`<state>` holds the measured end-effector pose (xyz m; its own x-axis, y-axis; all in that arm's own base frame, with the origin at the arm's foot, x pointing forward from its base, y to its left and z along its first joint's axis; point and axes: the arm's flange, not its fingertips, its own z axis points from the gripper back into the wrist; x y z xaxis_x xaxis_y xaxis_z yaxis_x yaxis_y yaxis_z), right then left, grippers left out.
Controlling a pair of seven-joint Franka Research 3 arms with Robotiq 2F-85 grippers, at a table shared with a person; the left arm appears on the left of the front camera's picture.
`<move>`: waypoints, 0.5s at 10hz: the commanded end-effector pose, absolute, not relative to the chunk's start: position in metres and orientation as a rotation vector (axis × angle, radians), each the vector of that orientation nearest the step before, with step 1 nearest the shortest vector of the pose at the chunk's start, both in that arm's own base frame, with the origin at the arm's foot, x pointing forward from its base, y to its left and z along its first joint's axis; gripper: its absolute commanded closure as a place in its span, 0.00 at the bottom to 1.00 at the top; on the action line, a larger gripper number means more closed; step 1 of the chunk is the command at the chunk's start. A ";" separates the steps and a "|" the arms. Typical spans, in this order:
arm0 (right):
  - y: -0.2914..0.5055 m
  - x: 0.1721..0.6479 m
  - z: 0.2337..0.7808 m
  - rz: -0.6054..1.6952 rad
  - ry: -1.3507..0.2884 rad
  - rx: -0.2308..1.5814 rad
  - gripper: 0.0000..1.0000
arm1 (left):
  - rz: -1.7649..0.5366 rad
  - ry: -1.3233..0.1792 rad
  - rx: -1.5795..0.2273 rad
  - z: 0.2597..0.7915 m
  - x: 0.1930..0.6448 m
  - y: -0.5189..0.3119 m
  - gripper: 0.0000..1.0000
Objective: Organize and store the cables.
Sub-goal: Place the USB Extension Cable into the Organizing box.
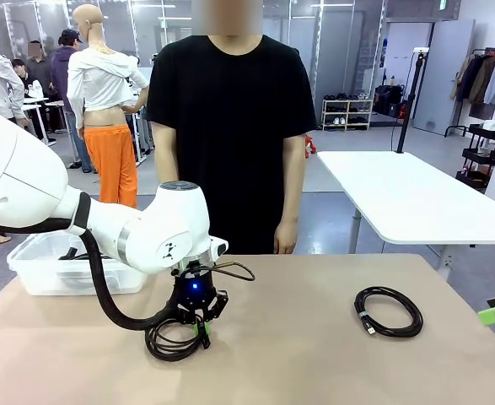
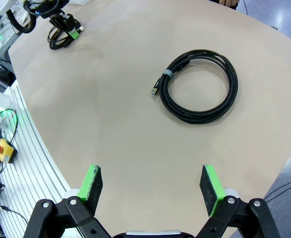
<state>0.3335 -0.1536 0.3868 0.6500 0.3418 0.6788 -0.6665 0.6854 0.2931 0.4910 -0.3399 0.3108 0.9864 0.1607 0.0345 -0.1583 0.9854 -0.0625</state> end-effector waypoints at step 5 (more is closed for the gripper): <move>-0.154 0.335 0.387 0.598 -0.643 0.558 0.00 | 0.125 -0.104 0.040 0.388 0.478 -0.337 0.96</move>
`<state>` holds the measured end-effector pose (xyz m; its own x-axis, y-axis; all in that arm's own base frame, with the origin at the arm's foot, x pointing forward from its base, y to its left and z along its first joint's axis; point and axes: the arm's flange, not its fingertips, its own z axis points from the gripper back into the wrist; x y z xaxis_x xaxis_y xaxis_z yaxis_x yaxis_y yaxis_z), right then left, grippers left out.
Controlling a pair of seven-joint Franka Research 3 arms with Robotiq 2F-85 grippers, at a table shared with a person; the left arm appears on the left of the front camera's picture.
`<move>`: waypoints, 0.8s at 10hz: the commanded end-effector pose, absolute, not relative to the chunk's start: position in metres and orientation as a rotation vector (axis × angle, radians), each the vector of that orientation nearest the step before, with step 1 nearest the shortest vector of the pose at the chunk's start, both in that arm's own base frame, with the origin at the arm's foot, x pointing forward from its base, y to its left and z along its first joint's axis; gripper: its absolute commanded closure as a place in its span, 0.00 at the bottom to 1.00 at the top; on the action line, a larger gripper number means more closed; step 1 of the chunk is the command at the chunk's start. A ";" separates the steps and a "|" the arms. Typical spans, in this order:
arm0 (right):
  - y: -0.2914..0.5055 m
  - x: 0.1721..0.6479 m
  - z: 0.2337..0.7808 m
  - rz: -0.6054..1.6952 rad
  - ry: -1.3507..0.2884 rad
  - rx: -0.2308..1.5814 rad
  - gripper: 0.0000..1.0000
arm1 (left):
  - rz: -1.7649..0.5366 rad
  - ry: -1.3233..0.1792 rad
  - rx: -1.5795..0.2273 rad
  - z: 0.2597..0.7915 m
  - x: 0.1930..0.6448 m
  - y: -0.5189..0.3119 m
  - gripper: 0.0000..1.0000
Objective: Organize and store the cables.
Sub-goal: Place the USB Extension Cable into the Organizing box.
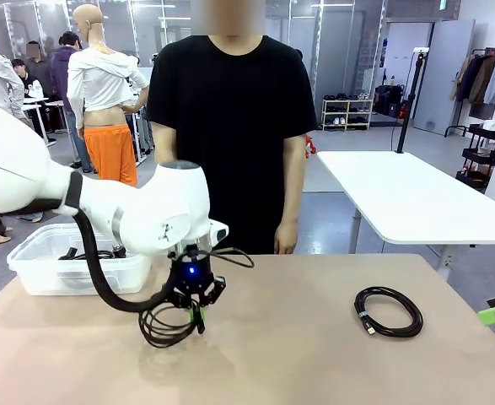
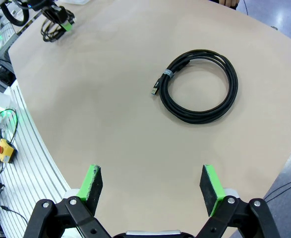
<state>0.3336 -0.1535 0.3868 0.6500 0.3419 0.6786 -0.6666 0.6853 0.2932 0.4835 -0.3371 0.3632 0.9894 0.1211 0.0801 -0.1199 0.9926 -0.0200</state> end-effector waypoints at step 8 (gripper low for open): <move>-0.154 0.335 0.387 0.598 -0.643 0.558 0.00 | 0.059 -0.156 -0.007 0.447 0.467 -0.326 0.96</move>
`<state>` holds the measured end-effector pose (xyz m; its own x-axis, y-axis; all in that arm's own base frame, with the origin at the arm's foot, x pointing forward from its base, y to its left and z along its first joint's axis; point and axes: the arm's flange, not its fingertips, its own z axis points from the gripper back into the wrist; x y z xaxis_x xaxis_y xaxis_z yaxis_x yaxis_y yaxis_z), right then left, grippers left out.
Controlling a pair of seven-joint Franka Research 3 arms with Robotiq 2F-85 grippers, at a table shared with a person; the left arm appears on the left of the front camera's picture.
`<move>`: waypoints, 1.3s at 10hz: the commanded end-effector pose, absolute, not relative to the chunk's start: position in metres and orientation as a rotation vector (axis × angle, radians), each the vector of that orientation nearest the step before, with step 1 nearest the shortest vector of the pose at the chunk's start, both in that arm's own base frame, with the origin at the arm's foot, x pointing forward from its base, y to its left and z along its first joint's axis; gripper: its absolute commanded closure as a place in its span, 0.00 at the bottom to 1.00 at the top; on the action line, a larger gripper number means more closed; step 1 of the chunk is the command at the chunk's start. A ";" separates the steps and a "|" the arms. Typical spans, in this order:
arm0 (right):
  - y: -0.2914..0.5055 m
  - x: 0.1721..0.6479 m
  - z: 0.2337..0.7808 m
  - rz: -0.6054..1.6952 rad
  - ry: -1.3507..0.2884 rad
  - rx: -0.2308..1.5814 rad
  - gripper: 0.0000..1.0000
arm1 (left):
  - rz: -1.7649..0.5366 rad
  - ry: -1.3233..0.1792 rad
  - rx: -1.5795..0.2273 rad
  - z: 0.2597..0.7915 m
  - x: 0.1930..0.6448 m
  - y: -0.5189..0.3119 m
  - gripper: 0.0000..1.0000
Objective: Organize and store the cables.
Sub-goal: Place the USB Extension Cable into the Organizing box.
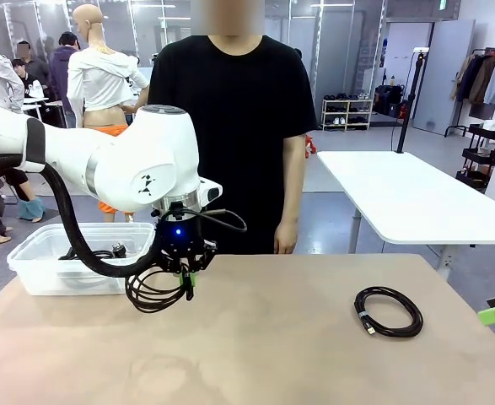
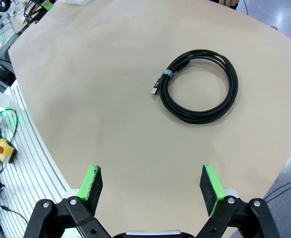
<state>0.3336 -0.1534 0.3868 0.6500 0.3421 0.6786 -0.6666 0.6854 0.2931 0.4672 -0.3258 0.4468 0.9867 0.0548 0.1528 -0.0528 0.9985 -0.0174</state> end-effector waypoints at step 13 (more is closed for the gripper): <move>-0.154 0.335 0.387 0.598 -0.643 0.558 0.00 | -0.151 -0.364 -0.042 0.520 0.560 -0.153 0.82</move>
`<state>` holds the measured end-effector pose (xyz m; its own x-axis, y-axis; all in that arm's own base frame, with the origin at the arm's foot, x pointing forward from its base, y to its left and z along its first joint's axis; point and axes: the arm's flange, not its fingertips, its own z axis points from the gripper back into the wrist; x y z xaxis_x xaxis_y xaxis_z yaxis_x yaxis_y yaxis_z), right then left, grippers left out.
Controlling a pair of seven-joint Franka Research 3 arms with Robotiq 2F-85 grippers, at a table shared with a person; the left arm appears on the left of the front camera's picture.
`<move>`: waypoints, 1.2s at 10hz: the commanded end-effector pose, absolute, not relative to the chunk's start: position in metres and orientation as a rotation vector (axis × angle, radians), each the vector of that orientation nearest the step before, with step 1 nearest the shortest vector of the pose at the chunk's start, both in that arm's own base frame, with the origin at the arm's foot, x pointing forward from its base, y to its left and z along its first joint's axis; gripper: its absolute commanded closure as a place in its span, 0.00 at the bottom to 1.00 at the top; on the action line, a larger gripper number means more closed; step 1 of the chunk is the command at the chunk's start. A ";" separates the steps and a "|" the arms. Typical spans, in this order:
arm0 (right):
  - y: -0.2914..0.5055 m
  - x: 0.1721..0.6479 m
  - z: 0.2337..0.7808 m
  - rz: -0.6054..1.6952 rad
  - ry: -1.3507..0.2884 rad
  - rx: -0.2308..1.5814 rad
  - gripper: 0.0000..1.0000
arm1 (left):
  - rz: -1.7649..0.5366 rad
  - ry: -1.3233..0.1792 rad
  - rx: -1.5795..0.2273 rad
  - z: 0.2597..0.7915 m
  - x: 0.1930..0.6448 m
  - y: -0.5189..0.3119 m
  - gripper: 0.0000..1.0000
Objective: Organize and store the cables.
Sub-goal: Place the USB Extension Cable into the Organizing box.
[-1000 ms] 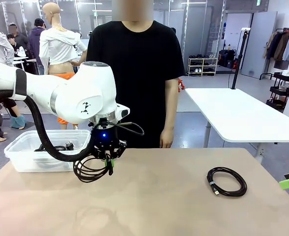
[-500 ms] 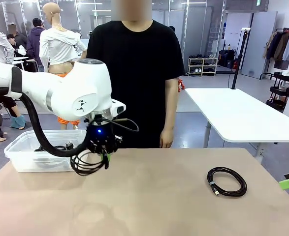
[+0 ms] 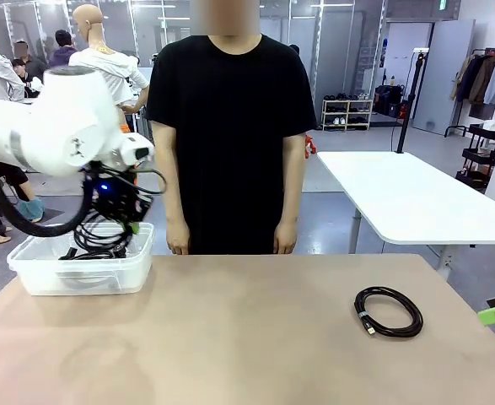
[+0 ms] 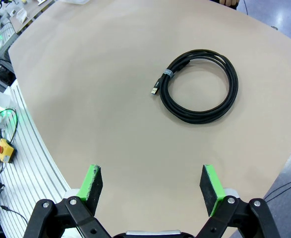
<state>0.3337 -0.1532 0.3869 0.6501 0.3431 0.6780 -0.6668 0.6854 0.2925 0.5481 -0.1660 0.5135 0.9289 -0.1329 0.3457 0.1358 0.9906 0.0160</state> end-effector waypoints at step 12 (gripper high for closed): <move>-0.154 0.335 0.387 0.598 -0.643 0.558 0.00 | -0.011 -0.147 0.012 0.425 0.696 -0.054 0.82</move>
